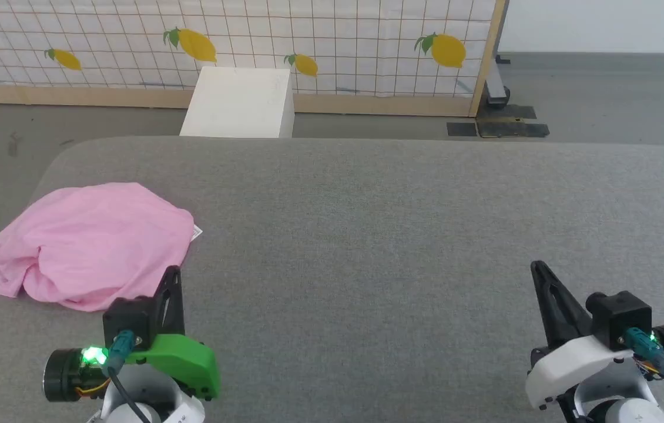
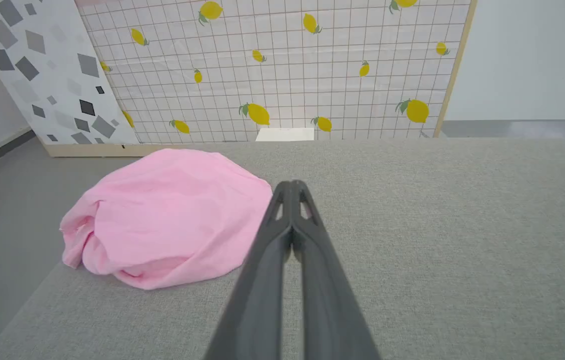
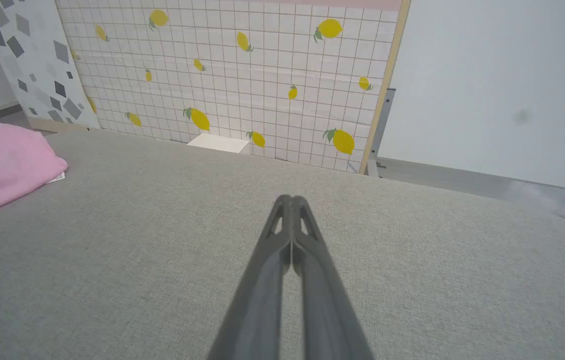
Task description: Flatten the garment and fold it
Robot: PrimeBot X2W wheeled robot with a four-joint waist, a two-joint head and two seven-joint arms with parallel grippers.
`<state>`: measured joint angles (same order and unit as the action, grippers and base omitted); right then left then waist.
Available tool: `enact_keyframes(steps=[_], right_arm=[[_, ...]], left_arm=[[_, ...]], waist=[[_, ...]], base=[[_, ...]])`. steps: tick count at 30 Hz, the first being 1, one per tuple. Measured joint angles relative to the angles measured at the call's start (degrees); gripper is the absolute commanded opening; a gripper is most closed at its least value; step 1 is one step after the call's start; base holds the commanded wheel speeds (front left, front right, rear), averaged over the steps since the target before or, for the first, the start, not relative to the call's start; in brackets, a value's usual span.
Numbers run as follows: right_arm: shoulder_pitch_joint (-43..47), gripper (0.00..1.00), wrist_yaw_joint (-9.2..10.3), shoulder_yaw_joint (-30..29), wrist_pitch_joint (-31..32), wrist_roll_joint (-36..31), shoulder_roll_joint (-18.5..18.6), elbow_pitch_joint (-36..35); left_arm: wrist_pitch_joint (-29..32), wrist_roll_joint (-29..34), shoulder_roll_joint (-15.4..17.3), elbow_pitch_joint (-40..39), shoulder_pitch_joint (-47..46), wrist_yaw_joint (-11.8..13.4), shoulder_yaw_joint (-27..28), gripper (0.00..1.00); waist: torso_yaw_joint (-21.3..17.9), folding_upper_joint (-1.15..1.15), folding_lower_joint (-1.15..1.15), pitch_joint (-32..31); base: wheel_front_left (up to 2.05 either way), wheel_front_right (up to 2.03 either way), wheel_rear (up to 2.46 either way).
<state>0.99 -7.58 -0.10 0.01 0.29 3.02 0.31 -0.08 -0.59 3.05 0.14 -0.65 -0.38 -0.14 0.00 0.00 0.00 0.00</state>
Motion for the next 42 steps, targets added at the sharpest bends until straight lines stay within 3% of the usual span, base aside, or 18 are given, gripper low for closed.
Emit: enact_keyframes(steps=[42], right_arm=[[0.0, 0.0, 0.0, 0.0, 0.0, 0.0, 0.0, 0.0]], left_arm=[[0.0, 0.0, 0.0, 0.0, 0.0, 0.0, 0.0, 0.0]], waist=[[0.0, 0.0, 0.0, 0.0]], base=[[0.0, 0.0, 0.0]])
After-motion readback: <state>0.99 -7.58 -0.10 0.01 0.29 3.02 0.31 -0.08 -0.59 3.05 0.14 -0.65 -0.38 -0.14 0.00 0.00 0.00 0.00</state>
